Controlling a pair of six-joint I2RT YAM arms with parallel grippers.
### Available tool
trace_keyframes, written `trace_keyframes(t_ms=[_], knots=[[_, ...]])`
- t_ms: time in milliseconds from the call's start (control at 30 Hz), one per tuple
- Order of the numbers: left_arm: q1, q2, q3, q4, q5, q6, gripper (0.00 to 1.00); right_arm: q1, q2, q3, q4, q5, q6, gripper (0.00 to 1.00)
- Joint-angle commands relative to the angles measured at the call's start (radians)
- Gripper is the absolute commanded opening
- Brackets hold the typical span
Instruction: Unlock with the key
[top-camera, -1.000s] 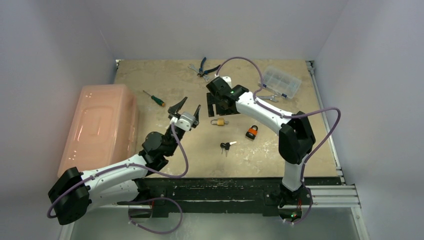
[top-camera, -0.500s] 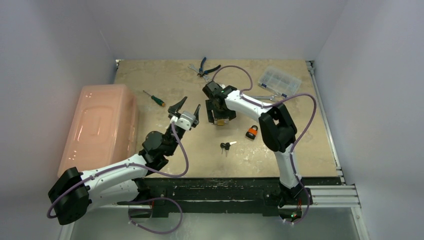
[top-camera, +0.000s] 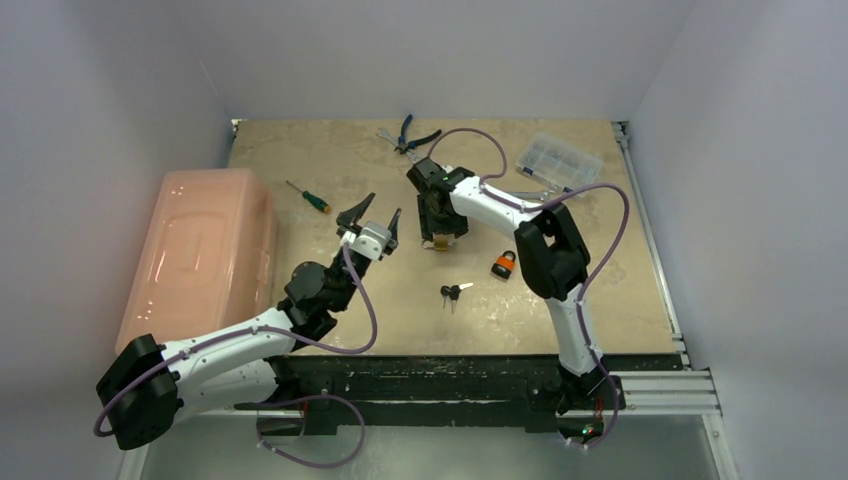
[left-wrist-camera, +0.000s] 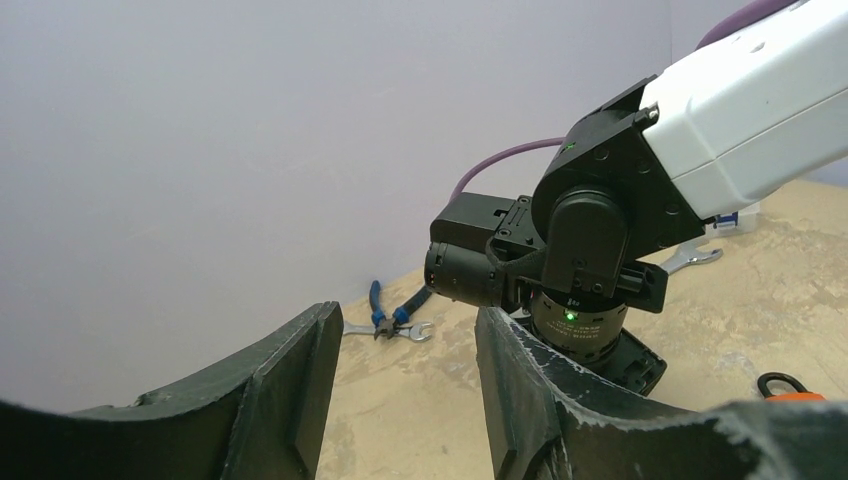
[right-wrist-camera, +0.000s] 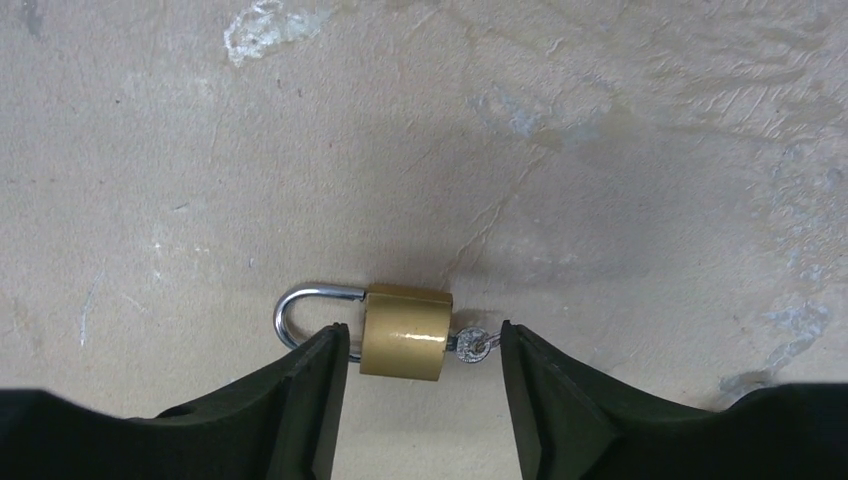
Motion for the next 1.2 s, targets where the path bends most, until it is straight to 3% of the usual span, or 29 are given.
trace_keyframes(t_ms=[0, 300, 567, 633, 733, 800, 1167], knots=[[0.008, -0.006, 0.040, 0.021, -0.001, -0.013, 0.55, -0.005, 0.016, 0.046, 0.002, 0.012, 0.012, 0.62], [0.007, -0.003, 0.040, 0.019, 0.001, -0.015, 0.55, -0.006, 0.037, 0.047, 0.010, 0.008, 0.007, 0.49], [0.008, -0.003, 0.040, 0.018, 0.001, -0.014, 0.55, -0.007, 0.037, 0.030, 0.020, 0.005, 0.007, 0.47], [0.008, -0.003, 0.041, 0.017, 0.001, -0.013, 0.55, -0.007, 0.042, 0.025, 0.023, 0.002, 0.005, 0.37], [0.008, -0.003, 0.041, 0.016, -0.001, -0.010, 0.55, -0.006, 0.042, 0.018, 0.028, -0.002, 0.006, 0.10], [0.008, -0.003, 0.040, 0.015, -0.001, -0.008, 0.55, -0.006, 0.031, 0.011, 0.032, 0.000, 0.008, 0.00], [0.008, -0.014, 0.029, 0.018, 0.042, 0.004, 0.55, -0.005, -0.169, -0.105, 0.121, 0.010, -0.021, 0.00]])
